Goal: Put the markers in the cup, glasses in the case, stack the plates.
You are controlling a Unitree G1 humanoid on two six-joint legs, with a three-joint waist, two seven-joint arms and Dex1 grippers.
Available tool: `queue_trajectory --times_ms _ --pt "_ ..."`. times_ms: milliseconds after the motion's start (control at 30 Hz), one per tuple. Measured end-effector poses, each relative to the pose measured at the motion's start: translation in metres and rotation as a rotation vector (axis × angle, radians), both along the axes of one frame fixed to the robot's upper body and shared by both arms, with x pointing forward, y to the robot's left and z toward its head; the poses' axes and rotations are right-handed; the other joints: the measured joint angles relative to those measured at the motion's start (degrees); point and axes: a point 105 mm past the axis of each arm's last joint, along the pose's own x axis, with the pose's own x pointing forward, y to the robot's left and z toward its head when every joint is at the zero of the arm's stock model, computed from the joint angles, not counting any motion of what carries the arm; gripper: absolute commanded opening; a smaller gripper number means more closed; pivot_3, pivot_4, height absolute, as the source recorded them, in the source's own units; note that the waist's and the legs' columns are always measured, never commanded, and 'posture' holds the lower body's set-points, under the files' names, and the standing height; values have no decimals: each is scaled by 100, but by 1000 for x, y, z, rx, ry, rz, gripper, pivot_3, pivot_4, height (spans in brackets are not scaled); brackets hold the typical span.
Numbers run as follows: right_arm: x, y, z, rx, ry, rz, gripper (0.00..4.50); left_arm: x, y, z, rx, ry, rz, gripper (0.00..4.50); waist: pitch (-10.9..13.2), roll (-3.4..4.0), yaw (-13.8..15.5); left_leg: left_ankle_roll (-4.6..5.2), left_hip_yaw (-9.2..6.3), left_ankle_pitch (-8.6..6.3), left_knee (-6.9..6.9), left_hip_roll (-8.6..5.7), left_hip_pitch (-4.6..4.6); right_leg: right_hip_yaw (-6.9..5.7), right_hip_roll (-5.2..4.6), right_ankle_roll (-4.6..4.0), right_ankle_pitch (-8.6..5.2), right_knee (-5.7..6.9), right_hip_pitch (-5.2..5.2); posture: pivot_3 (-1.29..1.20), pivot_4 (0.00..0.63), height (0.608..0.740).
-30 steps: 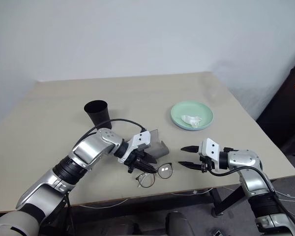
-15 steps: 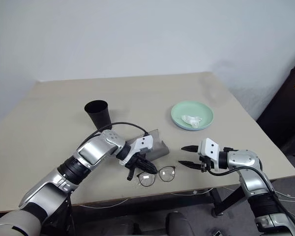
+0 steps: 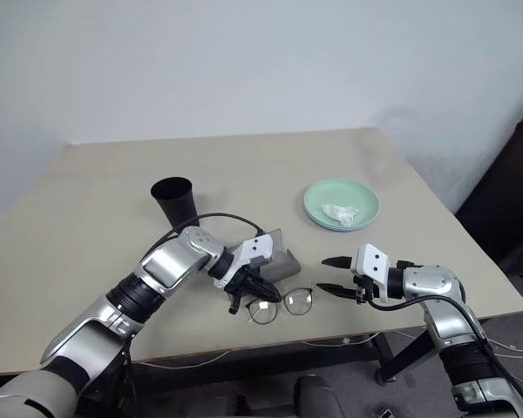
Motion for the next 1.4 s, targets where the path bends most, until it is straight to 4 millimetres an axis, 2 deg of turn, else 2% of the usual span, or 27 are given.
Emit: queue_trajectory --times_ms 233,367,467,600,767,1067,1400 --pt "0 0 0 -4 -1 -2 2609 20 -1 34 -79 -81 42 28 0 0 0 0 0 0 -2 0 -1 -2 0 0 0 0 -1 0 0 740" --pt "1 -3 -3 -9 10 -12 2609 36 0 58 -97 -185 74 28 0 -1 0 0 0 0 -1 -2 -2 -1 0 0 0 0 0 0 0 740" --pt "1 -3 -4 -9 8 -12 2609 48 7 66 -82 -253 110 28 0 0 -4 0 2 0 -2 -1 2 2 1 0 0 0 0 0 0 740" --pt "4 -3 -1 -8 -4 -12 2609 57 18 63 -41 -293 145 28 0 -1 -2 1 3 0 -2 -2 -1 0 1 0 0 2 0 0 0 740" --pt "7 0 3 -3 -26 -4 2609 59 24 61 -10 -320 145 28 0 -1 0 1 5 -1 -2 -3 -2 1 0 0 0 1 -1 0 0 740" --pt "8 0 0 5 -17 -12 2609 42 33 27 99 -295 108 28 0 0 -1 2 4 0 -2 -1 -2 2 0 0 0 2 0 0 0 740" --pt "8 0 0 6 -21 -15 2609 48 33 17 143 -313 162 28 0 0 -1 3 3 0 -1 -2 -1 3 0 0 0 3 -1 0 0 740"
